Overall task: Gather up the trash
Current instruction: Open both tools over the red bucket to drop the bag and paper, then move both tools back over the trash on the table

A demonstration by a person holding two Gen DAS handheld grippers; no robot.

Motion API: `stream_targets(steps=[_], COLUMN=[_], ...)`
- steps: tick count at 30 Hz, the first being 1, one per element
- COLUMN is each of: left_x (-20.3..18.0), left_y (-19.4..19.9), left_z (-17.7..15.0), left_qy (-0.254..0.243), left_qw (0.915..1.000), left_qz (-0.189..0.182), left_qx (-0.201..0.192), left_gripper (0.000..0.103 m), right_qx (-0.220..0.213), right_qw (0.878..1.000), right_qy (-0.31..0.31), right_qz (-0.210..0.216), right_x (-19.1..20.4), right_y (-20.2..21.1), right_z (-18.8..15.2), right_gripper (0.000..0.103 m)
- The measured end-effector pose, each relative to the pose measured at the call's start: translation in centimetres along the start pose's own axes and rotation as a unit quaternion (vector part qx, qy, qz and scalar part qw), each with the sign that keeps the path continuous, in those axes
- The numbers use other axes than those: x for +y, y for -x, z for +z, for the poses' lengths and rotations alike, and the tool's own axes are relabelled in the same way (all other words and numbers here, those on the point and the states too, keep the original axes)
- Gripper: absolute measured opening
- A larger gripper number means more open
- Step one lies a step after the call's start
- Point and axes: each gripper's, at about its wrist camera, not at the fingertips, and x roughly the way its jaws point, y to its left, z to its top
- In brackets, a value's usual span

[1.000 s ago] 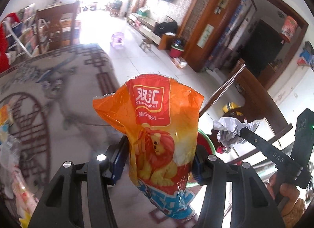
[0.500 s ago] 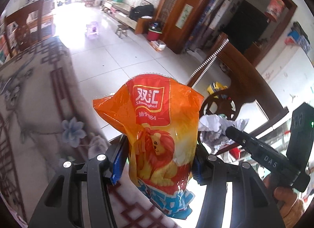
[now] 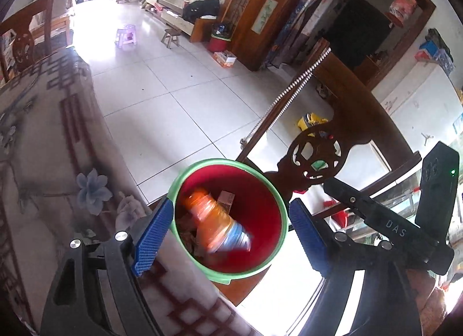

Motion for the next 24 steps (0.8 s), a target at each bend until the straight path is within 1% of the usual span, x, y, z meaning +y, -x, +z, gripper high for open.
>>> stream_targets(steps=[2, 4, 8, 10, 14, 18, 19, 21, 22, 24], left_x=[0.5, 1.2, 3.4, 4.8, 8.5, 12.1, 13.5, 15.4, 16.8, 18.8], left_y=[0.7, 1.7, 4.4, 5.7, 9.3, 12.9, 14.1, 15.7, 16.7, 18.1], left_z=[-0.2, -0.6, -2.1, -3.0, -5.4, -8.4, -9.6, -11.1, -12.1, -13.4], left_qy=[0.006, 0.012, 0.032, 0.051, 0.104, 0.149, 0.169, 0.198, 0.218, 0.240], left_qw=[0.9999, 0.9998, 0.9980, 0.9961, 0.9879, 0.9744, 0.9676, 0.9574, 0.9494, 0.9390], left_qz=[0.005, 0.012, 0.043, 0.058, 0.097, 0.148, 0.166, 0.189, 0.205, 0.224], left_qx=[-0.007, -0.014, -0.034, -0.041, -0.062, -0.080, -0.086, -0.093, -0.097, -0.102], left_gripper=[0.078, 0.078, 0.078, 0.078, 0.078, 0.079, 0.079, 0.078, 0.079, 0.078], right_qx=[-0.002, -0.004, -0.003, -0.001, 0.011, 0.025, 0.029, 0.037, 0.042, 0.055], right_qw=[1.000, 1.000, 1.000, 1.000, 0.999, 0.996, 0.995, 0.993, 0.992, 0.988], right_qy=[0.001, 0.004, 0.013, 0.019, 0.045, 0.077, 0.083, 0.096, 0.103, 0.119], right_qz=[0.001, 0.003, 0.009, 0.013, 0.023, 0.045, 0.049, 0.059, 0.065, 0.077], right_x=[0.2, 0.4, 1.1, 1.6, 3.7, 6.9, 7.5, 8.9, 9.9, 11.7], right_y=[0.2, 0.4, 0.5, 0.5, -0.2, -0.9, -1.1, -1.5, -1.7, -2.3], right_z=[0.0, 0.1, 0.0, 0.0, -0.4, -1.2, -1.4, -2.0, -2.5, -3.3], right_gripper=[0.058, 0.058, 0.058, 0.058, 0.058, 0.058, 0.058, 0.061, 0.062, 0.062])
